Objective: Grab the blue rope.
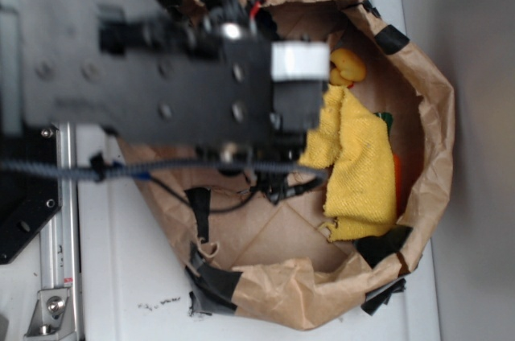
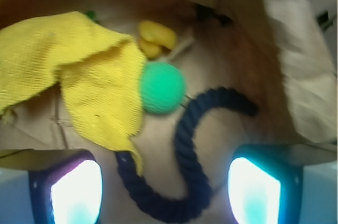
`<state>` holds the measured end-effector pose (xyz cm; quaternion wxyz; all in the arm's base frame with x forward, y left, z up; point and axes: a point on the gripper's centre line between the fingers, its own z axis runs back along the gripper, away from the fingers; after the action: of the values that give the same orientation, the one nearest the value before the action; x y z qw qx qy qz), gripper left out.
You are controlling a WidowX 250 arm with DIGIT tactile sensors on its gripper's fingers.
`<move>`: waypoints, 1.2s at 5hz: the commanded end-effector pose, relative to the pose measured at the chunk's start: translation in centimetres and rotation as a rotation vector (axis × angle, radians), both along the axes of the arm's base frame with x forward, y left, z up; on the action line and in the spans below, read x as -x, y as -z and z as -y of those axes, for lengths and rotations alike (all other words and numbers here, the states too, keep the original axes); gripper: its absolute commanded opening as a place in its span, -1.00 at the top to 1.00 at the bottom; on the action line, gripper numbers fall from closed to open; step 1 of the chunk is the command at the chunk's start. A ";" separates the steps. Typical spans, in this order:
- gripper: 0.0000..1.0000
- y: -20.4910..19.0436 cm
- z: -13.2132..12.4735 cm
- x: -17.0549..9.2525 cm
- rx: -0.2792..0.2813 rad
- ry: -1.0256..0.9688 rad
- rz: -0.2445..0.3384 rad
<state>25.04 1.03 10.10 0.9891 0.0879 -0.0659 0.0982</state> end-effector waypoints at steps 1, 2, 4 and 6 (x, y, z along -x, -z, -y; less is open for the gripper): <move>-1.00 4.2 -1.5 1.2 0.004 -0.041 -0.098; -1.00 5.0 -5.5 2.3 0.018 -0.097 -0.105; -1.00 6.3 -7.1 2.3 0.038 -0.088 -0.119; -1.00 7.9 -6.1 1.9 0.054 -0.053 -0.139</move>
<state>23.15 7.02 1.93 0.9902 0.0693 0.0122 0.1207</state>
